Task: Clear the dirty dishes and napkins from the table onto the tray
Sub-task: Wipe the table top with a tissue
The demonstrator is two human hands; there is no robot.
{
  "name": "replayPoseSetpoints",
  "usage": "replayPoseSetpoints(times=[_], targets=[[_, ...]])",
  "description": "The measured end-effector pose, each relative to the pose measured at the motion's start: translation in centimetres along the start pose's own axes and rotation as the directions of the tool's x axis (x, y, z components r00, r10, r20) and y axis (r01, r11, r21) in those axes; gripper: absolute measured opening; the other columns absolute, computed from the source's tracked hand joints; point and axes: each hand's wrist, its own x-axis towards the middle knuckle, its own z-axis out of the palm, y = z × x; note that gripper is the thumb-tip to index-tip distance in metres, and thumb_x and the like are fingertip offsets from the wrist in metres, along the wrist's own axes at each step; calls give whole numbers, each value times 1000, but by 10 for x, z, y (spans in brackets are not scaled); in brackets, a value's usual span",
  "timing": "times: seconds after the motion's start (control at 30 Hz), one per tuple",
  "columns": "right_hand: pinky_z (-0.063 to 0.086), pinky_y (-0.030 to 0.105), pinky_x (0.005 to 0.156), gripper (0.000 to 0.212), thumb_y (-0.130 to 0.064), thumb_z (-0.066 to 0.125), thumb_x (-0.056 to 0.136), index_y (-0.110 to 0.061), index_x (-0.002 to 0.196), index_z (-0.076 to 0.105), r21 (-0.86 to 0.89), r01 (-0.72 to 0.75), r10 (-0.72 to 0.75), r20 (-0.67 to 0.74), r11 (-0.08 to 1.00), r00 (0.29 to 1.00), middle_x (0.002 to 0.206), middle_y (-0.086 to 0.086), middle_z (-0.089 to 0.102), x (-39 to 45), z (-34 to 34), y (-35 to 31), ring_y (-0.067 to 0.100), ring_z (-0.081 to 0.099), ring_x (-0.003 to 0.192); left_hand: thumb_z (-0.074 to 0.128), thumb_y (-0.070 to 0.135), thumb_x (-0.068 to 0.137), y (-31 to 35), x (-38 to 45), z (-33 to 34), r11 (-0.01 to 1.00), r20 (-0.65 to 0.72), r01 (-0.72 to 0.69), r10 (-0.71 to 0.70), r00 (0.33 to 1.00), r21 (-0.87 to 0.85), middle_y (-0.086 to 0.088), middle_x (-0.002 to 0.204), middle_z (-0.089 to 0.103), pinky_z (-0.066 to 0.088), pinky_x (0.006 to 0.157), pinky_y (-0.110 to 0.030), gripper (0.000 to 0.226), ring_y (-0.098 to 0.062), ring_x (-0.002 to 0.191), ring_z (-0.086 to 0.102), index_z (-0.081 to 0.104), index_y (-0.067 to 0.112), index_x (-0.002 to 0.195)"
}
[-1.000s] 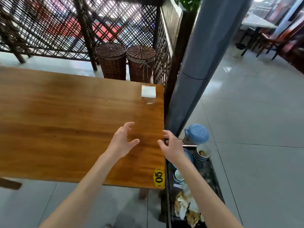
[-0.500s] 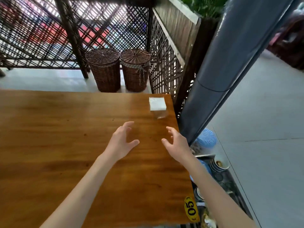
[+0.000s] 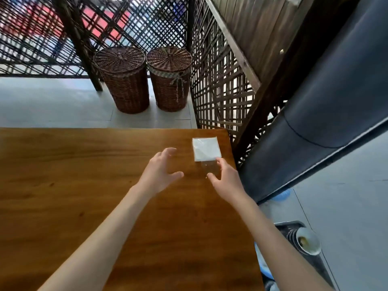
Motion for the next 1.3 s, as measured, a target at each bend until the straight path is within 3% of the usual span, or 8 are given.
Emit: replayPoseSetpoints(times=[0.13,0.23,0.33,0.47,0.8,1.0,1.2,1.3], targets=[[45,31,95,55,-26,59,91,-23,141,36,-60,-26,25,-29,998,999,142,2,44,43,19,11,21,46,127,81,34,68,-15,52,24,995,72,21,-28,997,94,-3,143,40,38,101,-33,93,-19,129,38,27,26,143],[46,32,94,51,-24,58,92,-21,139,39,-103,-39,34,-53,994,998,138,2,48,75,28,17,20,47,124,85,43,59,-27,88,45,981,135,15,-42,990,192,-4,151,28,31,108,-39,118,-23,137,27,11,25,149],[49,30,88,47,-23,58,91,-21,136,43,-200,-11,1,-49,980,999,134,2,51,101,36,21,19,49,120,84,51,54,-38,119,68,974,165,-23,-15,986,225,-3,154,22,22,112,-40,127,-22,142,17,3,28,149],[48,29,88,42,-25,61,89,-20,130,52,-270,35,-46,-34,962,998,127,1,56,120,47,23,17,51,116,83,55,52,-49,149,90,968,159,-71,32,987,241,1,155,19,13,113,-42,128,-20,144,7,3,29,149],[44,23,82,15,-23,58,91,-15,100,67,-298,60,-80,-55,953,995,103,0,65,133,56,26,13,56,97,84,51,54,-56,169,104,968,185,-152,115,976,198,1,151,28,6,115,-45,111,-23,144,5,23,23,142],[48,23,74,13,-20,56,92,-14,95,67,-276,75,-101,-84,958,991,95,2,66,130,46,17,12,59,87,82,49,58,-57,167,109,980,164,-149,126,978,135,0,148,34,9,114,-45,98,-25,144,9,28,22,136],[42,14,63,15,-18,55,93,-13,100,67,-288,136,-172,-103,948,980,97,3,68,128,18,-4,13,62,88,83,46,59,-58,163,110,985,160,-121,101,982,121,0,146,36,11,114,-45,97,-25,144,10,28,22,134],[44,15,65,18,-18,53,94,-13,104,67,-305,174,-216,-108,936,970,100,3,69,125,4,-15,14,63,90,84,45,58,-57,160,109,987,152,-106,88,984,117,-1,145,38,12,114,-45,96,-26,143,11,28,22,133]])
